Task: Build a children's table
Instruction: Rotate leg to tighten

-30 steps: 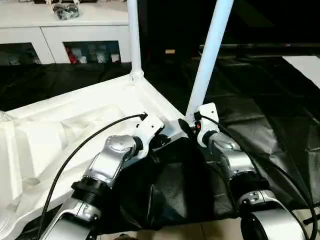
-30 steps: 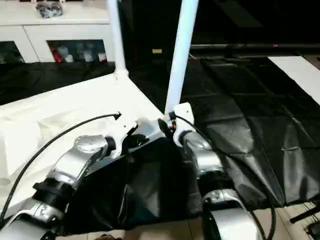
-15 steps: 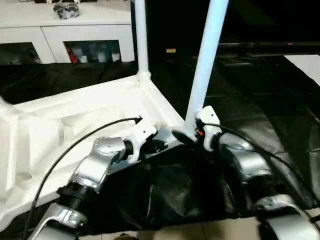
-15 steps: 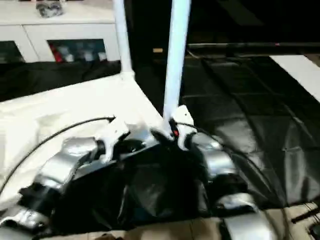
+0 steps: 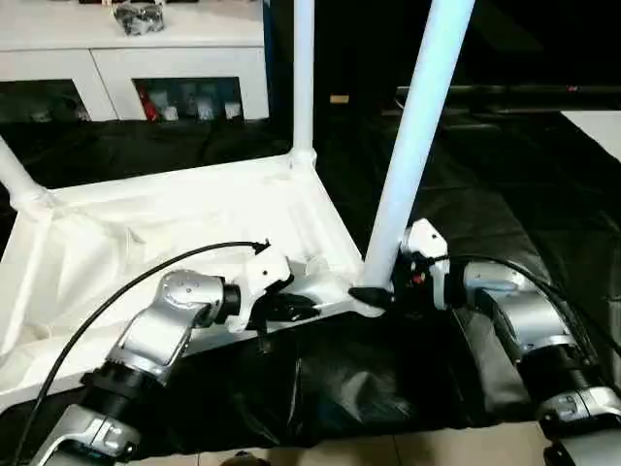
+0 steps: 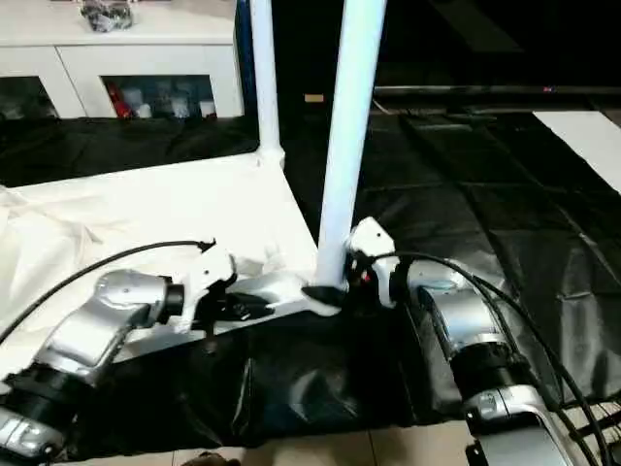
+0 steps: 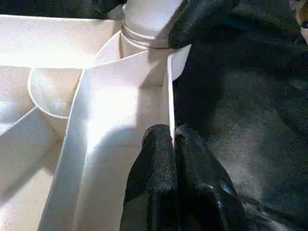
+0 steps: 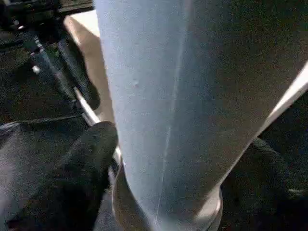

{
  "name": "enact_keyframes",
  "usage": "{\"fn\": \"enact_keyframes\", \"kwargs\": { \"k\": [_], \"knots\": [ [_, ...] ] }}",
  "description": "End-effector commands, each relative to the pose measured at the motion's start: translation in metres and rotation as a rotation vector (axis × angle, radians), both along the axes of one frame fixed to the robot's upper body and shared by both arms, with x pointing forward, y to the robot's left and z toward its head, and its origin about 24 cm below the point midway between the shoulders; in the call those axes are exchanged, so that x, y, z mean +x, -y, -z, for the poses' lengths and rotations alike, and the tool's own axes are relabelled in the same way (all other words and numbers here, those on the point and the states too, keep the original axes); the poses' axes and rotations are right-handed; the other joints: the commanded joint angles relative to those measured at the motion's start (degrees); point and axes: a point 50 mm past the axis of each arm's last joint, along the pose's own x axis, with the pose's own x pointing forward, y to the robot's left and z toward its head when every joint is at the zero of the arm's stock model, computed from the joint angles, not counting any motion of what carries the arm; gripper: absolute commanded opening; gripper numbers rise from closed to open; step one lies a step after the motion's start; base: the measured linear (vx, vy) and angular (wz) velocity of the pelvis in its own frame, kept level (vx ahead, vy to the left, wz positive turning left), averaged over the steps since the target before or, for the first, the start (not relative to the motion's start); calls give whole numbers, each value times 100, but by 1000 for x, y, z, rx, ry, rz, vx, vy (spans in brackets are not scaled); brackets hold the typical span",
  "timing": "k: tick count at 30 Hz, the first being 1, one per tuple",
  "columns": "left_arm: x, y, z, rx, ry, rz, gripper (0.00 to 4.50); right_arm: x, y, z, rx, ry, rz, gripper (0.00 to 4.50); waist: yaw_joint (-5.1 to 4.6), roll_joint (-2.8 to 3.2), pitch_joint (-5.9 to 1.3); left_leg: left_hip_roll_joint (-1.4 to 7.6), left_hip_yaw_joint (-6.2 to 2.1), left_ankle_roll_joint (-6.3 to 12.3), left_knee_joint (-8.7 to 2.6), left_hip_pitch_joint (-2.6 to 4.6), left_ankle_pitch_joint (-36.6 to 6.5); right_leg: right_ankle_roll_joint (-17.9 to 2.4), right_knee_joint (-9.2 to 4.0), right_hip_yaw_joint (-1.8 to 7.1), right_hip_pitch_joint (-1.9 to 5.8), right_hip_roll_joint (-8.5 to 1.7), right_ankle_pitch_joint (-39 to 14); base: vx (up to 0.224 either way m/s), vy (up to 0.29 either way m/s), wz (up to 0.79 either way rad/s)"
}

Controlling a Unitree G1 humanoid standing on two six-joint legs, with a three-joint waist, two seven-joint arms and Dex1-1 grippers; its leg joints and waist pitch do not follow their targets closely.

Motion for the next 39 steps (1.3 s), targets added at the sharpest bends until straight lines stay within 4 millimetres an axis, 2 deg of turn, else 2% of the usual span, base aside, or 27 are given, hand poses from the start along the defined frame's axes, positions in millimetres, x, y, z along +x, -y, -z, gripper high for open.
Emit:
{"fn": "enact_keyframes", "kwargs": {
  "k": [1,2,5,10,17,21,25,26,27,28,29,30,31,32,33,34,35,36,37,39],
  "knots": [
    [-5,15,-11,-56,19,109,0,-3,-5,1,-20,-11,-44,321,-6,-16,-389,440,-229,154,-424,212,-1228,-1364,-406,294,210,-477,-1182,0,0,0],
    [-5,15,-11,-55,18,111,0,-3,-5,2,-23,-12,-46,311,-10,-33,-387,441,-229,134,-428,211,-1255,-1352,-412,299,212,-480,-1227,0,0,0],
    [-6,14,-12,-53,9,120,0,-4,-6,2,-24,-21,-59,302,-5,-34,-390,441,-233,125,-430,213,-1235,-1338,-407,298,211,-480,-1240,0,0,0],
    [-7,13,-11,-50,-3,129,0,-6,-7,5,-26,-40,-76,262,-3,-35,-401,437,-228,166,-415,205,-1110,-1368,-385,298,221,-482,-1073,0,0,0],
    [-4,16,-12,-60,15,93,0,-10,-11,11,-7,-64,-74,254,-6,-35,-395,442,-231,161,-418,214,-1157,-1352,-396,296,211,-478,-1174,0,0,0],
    [12,28,-11,-52,82,-38,0,-7,-23,20,20,-75,55,251,-5,-42,-380,438,-234,74,-427,237,-1298,-1299,-442,313,188,-490,-1401,0,0,0],
    [23,46,-11,-56,102,-145,0,10,-36,31,49,-80,341,245,-63,-40,-363,422,-273,-148,-456,248,-1614,-1109,-504,300,178,-515,-2017,0,0,0],
    [26,51,-11,-61,108,-176,0,12,-42,34,53,-92,382,245,-79,-37,-346,418,-263,-174,-458,255,-1690,-1087,-525,309,150,-514,-2119,0,0,0],
    [26,51,-11,-61,108,-176,0,12,-42,34,53,-92,382,244,-85,-43,-348,415,-291,-259,-467,270,-1853,-993,-550,296,158,-522,-2356,0,0,0],
    [30,56,-11,-64,115,-217,0,13,-49,36,51,-96,415,244,-78,-11,-350,416,-291,-272,-465,279,-1869,-965,-555,302,147,-525,-2358,0,0,0],
    [32,58,-11,-65,118,-231,0,13,-52,37,50,-97,425,243,-92,-24,-340,421,-293,-295,-482,284,-1933,-938,-567,304,135,-514,-2345,0,0,0],
    [37,66,-13,-75,132,-290,0,16,-65,40,41,-84,508,243,-90,-25,-338,415,-293,-298,-481,290,-1987,-921,-574,304,133,-511,-2383,0,0,0],
    [39,68,-13,-77,137,-310,0,17,-69,40,40,-81,528,243,-125,-9,-316,406,-295,-355,-493,303,-2116,-914,-589,308,104,-508,-2511,0,0,0],
    [42,73,-15,-84,151,-349,0,19,-78,40,40,-72,573,243,-122,-5,-315,403,-315,-383,-495,315,-2201,-888,-602,295,118,-521,-2630,0,0,0],
    [44,74,-16,-87,159,-368,0,21,-83,39,42,-66,592,243,-136,-5,-303,394,-318,-442,-484,369,-2416,-813,-652,287,79,-529,-2912,0,0,0],
    [46,75,-17,-92,164,-383,0,22,-87,38,49,-63,607,243,-135,-25,-323,390,-333,-447,-478,381,-2476,-760,-657,287,89,-544,-2991,0,0,0],
    [47,75,-19,-95,170,-391,0,24,-89,36,66,-59,624,243,-139,-30,-325,391,-336,-418,-488,356,-2422,-755,-650,293,104,-546,-2935,0,0,0],
    [46,75,-19,-95,171,-388,0,25,-90,34,81,-56,632,278,-144,-17,-337,399,-329,-352,-506,322,-2283,-747,-636,299,115,-535,-2703,0,0,0],
    [46,75,-19,-95,172,-386,0,25,-90,34,87,-55,636,299,-147,-15,-340,402,-322,-339,-508,318,-2245,-762,-625,307,114,-531,-2599,0,0,0],
    [44,73,-18,-98,168,-356,0,27,-90,30,110,-45,615,313,-150,-24,-347,406,-303,-281,-516,289,-2087,-862,-584,312,135,-517,-2239,0,0,0]
  ]
}}
